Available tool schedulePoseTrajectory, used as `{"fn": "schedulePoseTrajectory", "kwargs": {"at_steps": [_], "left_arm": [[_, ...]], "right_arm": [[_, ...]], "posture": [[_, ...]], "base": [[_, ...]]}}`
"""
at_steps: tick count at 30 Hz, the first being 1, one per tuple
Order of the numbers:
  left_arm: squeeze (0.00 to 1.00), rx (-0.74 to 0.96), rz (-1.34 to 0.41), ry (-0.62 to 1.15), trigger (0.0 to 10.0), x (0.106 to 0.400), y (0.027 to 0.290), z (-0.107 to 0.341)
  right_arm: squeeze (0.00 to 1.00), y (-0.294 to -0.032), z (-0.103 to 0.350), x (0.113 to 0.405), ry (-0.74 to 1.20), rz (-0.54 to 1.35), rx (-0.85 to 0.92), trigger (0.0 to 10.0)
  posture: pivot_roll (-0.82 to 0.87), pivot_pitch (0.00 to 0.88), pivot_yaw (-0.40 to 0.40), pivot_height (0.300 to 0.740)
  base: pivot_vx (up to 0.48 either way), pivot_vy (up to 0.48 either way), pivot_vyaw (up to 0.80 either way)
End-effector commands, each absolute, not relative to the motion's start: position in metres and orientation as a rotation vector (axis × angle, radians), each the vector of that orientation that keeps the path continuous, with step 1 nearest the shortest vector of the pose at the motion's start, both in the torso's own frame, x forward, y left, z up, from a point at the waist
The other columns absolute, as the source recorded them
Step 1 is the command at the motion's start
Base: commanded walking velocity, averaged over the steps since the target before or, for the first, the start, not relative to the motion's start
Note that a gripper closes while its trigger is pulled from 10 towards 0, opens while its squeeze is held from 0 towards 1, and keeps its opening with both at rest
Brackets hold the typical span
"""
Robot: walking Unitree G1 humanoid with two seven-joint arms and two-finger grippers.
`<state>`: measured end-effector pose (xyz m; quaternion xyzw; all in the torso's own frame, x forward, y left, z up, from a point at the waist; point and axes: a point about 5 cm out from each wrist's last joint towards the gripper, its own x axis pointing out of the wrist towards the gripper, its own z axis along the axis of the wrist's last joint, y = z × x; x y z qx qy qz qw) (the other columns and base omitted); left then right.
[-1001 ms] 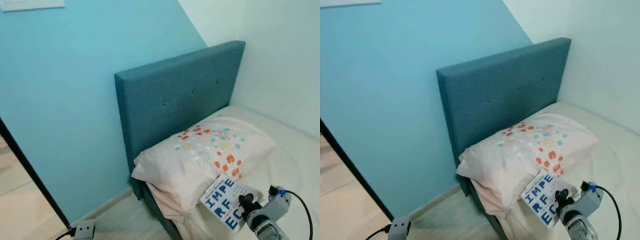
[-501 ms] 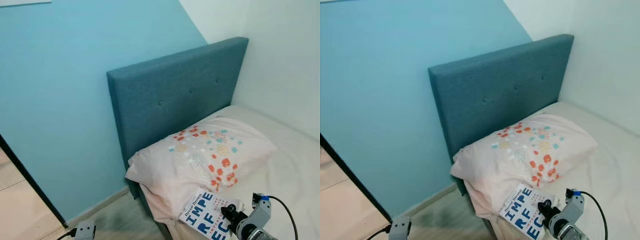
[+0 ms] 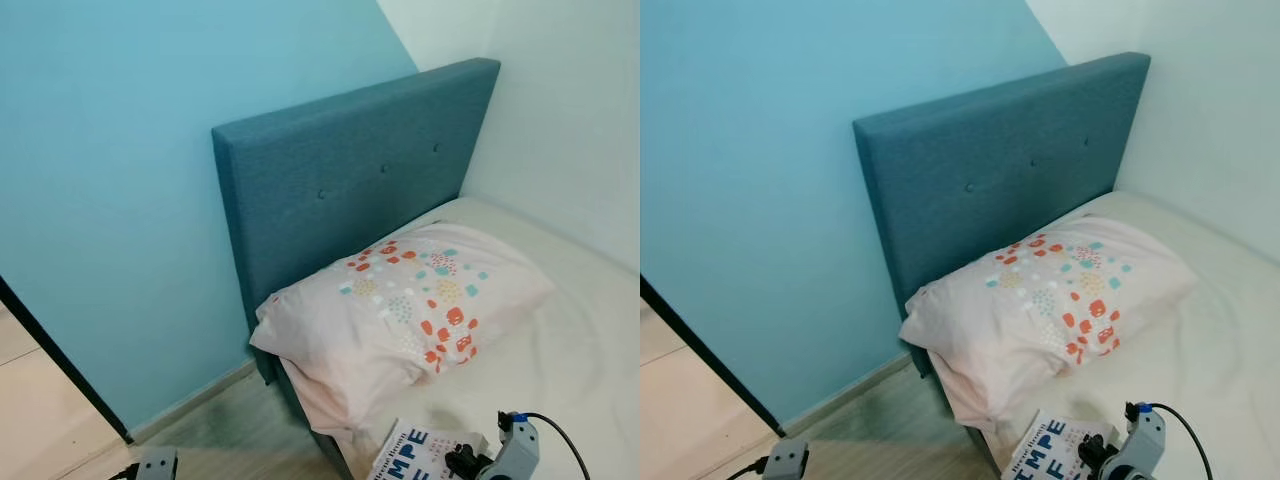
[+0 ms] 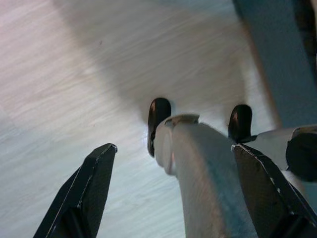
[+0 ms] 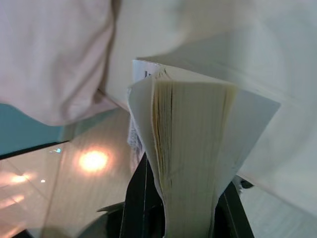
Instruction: Clean up the room
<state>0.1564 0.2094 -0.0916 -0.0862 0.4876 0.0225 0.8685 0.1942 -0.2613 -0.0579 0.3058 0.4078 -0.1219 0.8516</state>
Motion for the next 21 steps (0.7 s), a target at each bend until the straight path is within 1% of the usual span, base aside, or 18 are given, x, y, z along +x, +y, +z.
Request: {"fn": "schedulePoseTrajectory", "kwargs": {"at_steps": [1,2,3,5,9,10,13,14,18,21], "left_arm": [[0.00,-0.176,0.061,1.026,10.0,0.154,0.216,-0.092],[0.00,-0.167,0.060,1.028,10.0,0.151,0.218,-0.092],[0.00,-0.167,0.060,1.028,10.0,0.151,0.218,-0.092],[0.00,-0.156,0.061,1.032,10.0,0.147,0.222,-0.092],[0.00,-0.152,0.063,1.035,10.0,0.144,0.226,-0.093],[0.00,-0.150,0.066,1.036,10.0,0.140,0.230,-0.093],[0.00,-0.150,0.067,1.036,10.0,0.138,0.232,-0.093],[0.00,-0.150,0.064,1.035,10.0,0.134,0.235,-0.093],[0.00,-0.150,0.061,1.035,10.0,0.133,0.235,-0.093],[0.00,-0.156,0.061,1.034,10.0,0.131,0.234,-0.094]], "right_arm": [[0.00,-0.262,-0.062,0.187,0.881,-0.283,0.638,10.0],[0.00,-0.270,-0.060,0.189,0.811,-0.370,0.623,10.0],[0.00,-0.270,-0.060,0.189,0.811,-0.370,0.623,10.0],[0.00,-0.278,-0.054,0.193,0.719,-0.427,0.646,10.0],[0.00,-0.286,-0.049,0.195,0.660,-0.466,0.657,10.0],[0.00,-0.295,-0.046,0.194,0.628,-0.497,0.659,10.0],[0.00,-0.302,-0.045,0.190,0.629,-0.532,0.646,10.0],[0.00,-0.310,-0.047,0.180,0.649,-0.561,0.626,10.0],[0.00,-0.311,-0.048,0.176,0.659,-0.561,0.626,10.0],[0.00,-0.308,-0.051,0.172,0.674,-0.552,0.621,10.0]], "posture": [[0.00,0.086,0.008,0.727],[0.02,0.110,0.021,0.727],[0.02,0.110,0.021,0.727],[0.03,0.131,0.032,0.727],[0.04,0.147,0.037,0.727],[0.04,0.158,0.040,0.727],[0.04,0.171,0.043,0.727],[0.03,0.198,0.042,0.727],[0.03,0.198,0.042,0.727],[0.03,0.219,0.038,0.727]], "base": [[0.000,0.000,0.00],[0.000,0.000,0.00],[0.000,0.000,0.00],[0.000,0.000,0.00],[0.000,0.000,0.00],[0.000,0.000,0.00],[0.000,0.000,0.00],[0.000,0.000,0.00],[0.000,0.000,0.00],[0.000,0.000,0.00]]}}
